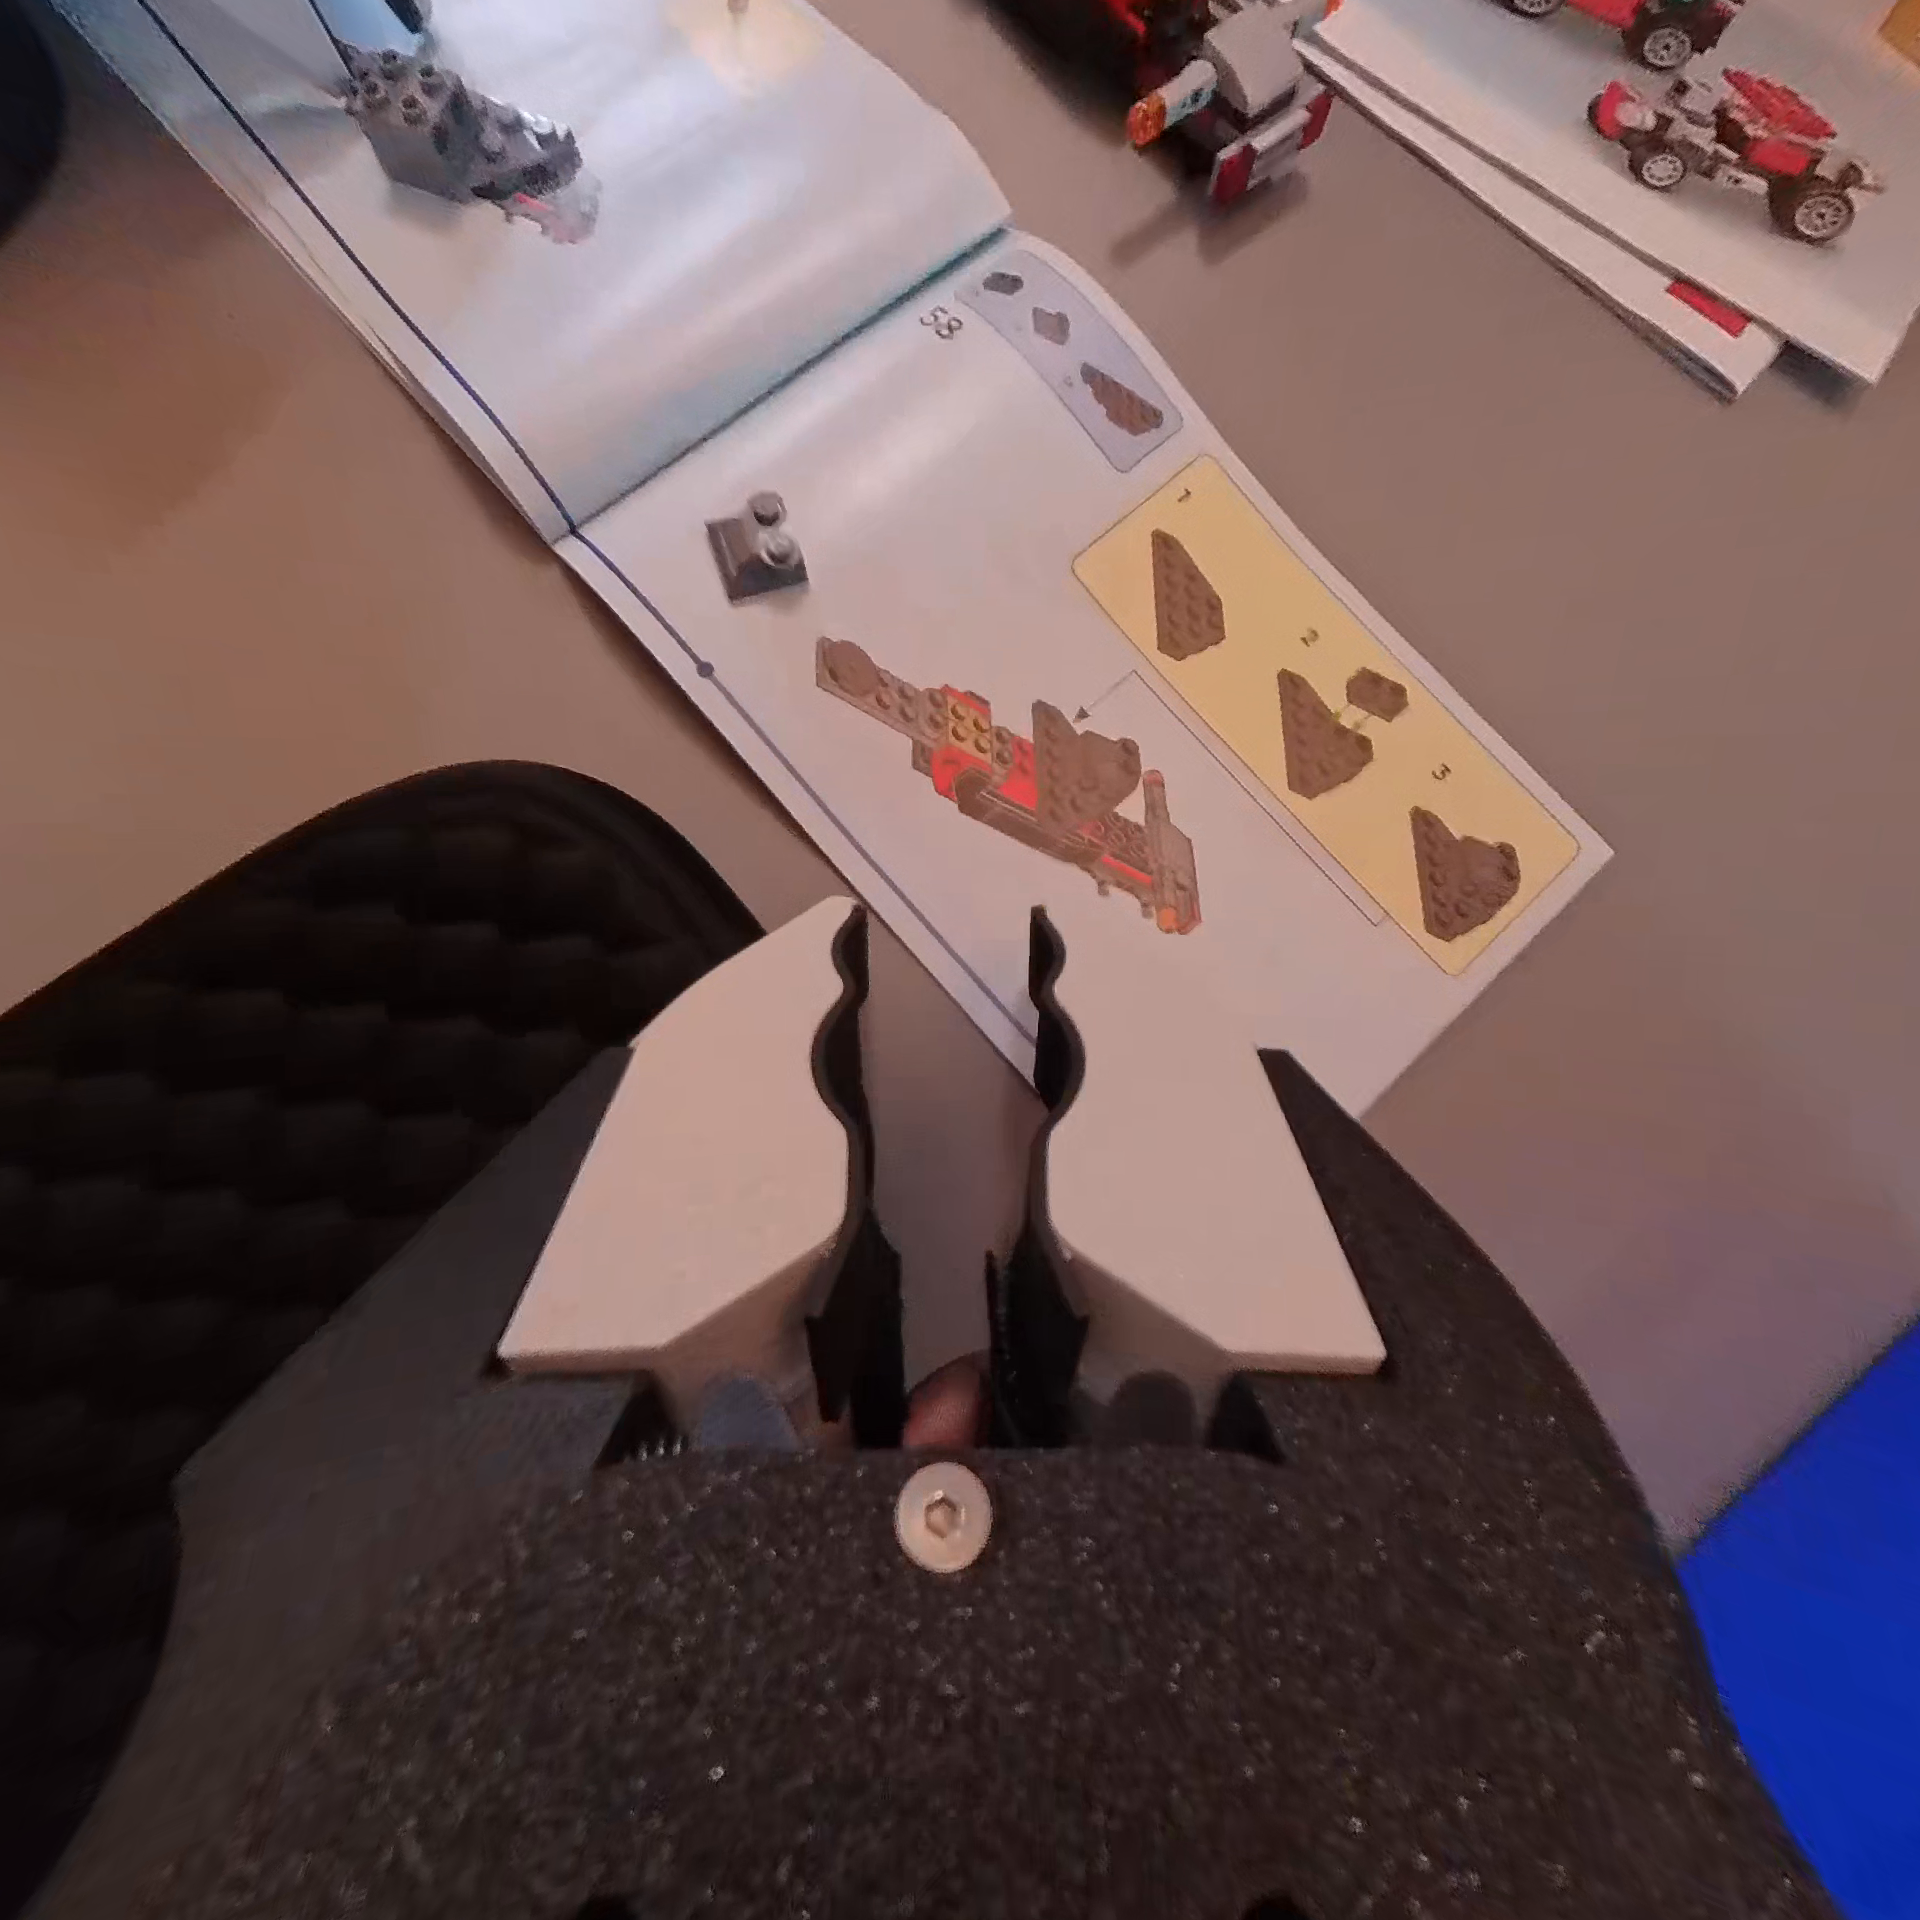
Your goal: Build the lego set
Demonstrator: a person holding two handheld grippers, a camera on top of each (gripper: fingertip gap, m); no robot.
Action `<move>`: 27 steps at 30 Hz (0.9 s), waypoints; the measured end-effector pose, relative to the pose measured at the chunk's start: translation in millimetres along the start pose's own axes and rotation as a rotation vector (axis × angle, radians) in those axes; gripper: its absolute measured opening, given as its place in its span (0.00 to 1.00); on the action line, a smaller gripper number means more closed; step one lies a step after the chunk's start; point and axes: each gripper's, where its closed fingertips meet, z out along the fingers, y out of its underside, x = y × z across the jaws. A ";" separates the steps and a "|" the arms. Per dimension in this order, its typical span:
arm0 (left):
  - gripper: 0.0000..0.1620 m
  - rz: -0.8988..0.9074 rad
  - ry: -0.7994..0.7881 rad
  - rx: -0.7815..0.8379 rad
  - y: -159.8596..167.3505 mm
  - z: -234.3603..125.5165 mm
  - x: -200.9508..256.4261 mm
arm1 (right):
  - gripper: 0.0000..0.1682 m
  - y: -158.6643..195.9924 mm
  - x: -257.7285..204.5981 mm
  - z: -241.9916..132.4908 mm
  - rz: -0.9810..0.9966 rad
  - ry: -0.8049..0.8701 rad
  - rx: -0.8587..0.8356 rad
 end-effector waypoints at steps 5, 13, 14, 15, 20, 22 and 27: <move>0.12 -0.004 0.002 0.010 -0.4 0.5 -0.6 | 0.17 -17.5 -15.2 10.5 -0.080 -0.050 0.050; 0.12 0.006 0.005 0.016 -0.7 1.1 -0.2 | 0.15 -19.2 -34.2 11.4 -0.161 -0.085 0.111; 0.12 0.006 0.006 0.017 -0.8 1.2 -0.1 | 0.15 -18.5 -34.5 12.3 -0.152 -0.091 0.110; 0.12 0.005 0.007 0.018 -0.9 1.3 0.0 | 0.15 -18.6 -34.2 13.0 -0.147 -0.090 0.111; 0.12 0.007 0.010 0.024 -1.1 1.5 0.0 | 0.15 -20.2 -34.4 15.1 -0.165 -0.090 0.106; 0.12 0.005 0.012 0.026 -1.1 1.5 0.1 | 0.15 -20.9 -35.4 15.8 -0.167 -0.093 0.106; 0.12 0.007 0.012 0.026 -1.1 1.6 0.2 | 0.14 -22.4 -37.3 17.3 -0.171 -0.090 0.111</move>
